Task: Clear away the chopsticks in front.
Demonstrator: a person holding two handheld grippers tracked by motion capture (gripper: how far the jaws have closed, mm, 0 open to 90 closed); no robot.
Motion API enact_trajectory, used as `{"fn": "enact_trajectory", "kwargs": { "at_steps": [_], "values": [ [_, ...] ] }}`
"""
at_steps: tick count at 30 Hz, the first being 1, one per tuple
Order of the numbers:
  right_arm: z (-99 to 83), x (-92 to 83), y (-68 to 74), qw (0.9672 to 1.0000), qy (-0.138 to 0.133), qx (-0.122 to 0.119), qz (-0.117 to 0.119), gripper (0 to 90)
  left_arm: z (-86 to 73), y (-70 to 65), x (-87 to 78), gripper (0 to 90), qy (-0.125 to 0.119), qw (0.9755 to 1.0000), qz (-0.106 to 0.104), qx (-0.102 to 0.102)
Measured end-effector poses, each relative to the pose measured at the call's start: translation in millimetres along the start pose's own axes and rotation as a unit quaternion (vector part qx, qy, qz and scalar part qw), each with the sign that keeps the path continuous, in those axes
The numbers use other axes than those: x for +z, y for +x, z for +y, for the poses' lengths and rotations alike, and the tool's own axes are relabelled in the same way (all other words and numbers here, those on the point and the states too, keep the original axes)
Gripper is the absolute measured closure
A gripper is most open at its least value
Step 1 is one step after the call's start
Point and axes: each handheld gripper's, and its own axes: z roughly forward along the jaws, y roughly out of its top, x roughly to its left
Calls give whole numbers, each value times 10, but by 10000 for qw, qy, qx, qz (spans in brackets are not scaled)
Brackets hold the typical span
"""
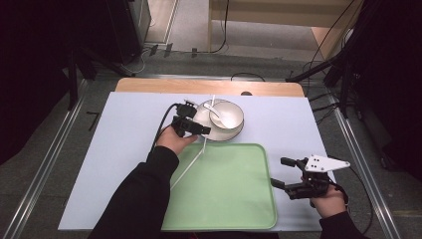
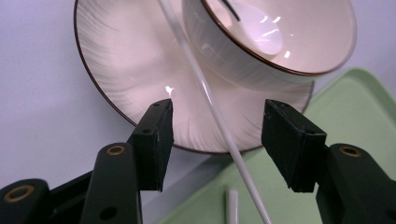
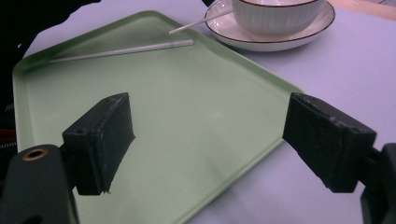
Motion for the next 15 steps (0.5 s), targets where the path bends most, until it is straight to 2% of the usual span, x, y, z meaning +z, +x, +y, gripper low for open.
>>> {"fn": "enact_trajectory", "kwargs": {
  "at_steps": [3,5,9,13,14,15],
  "values": [
    [-1,-2,2,10000,2,4,-3,168,29,10,77,457,14,10000,93,33],
    [-5,-9,0,10000,-12,14,-4,168,33,32,128,490,-53,9999,102,-66],
    [-8,-15,-1,10000,-5,12,-5,168,30,44,179,535,-20,9998,198,-51],
    [-7,-15,1,10000,-6,13,-2,168,29,35,240,603,-30,9998,202,-87],
    [-6,-14,3,10000,-10,16,2,168,33,44,268,647,-17,9997,199,-172],
    [-6,-12,2,10000,-11,10,4,168,33,44,268,673,-17,9997,199,-172]
  ]
}}
